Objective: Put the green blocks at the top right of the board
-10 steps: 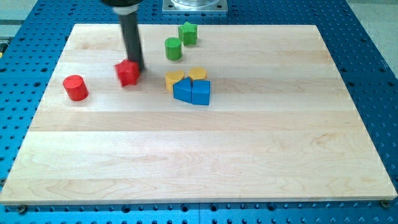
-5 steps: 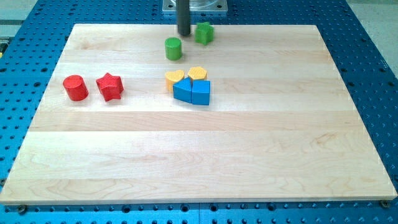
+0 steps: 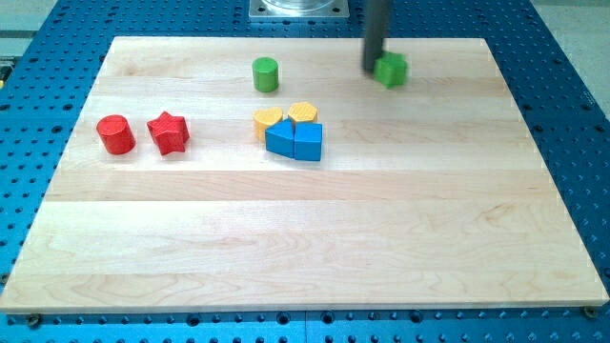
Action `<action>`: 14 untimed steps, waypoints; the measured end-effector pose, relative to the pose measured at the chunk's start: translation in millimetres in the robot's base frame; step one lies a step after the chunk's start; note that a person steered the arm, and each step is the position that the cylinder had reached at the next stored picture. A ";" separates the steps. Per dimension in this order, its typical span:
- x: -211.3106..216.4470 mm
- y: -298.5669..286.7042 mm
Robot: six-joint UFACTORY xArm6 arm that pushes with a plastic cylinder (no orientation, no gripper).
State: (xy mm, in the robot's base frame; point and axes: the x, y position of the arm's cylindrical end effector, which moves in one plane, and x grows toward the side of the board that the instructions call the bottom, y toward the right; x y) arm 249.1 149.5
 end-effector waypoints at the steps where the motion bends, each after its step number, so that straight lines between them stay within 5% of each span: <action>1: 10.9 -51.3; 2: 69.0 -72.4; 4: 72.6 -8.3; 6: 9.2 20.2; 7: 48.6 6.2; 8: 57.1 -120.6; 9: 112.6 -215.8; 10: 68.2 -280.8; 11: 27.4 -227.5; 12: 28.4 -112.1; 13: 33.4 -76.1; 14: 37.1 -116.2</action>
State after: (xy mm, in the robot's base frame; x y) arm 286.2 33.3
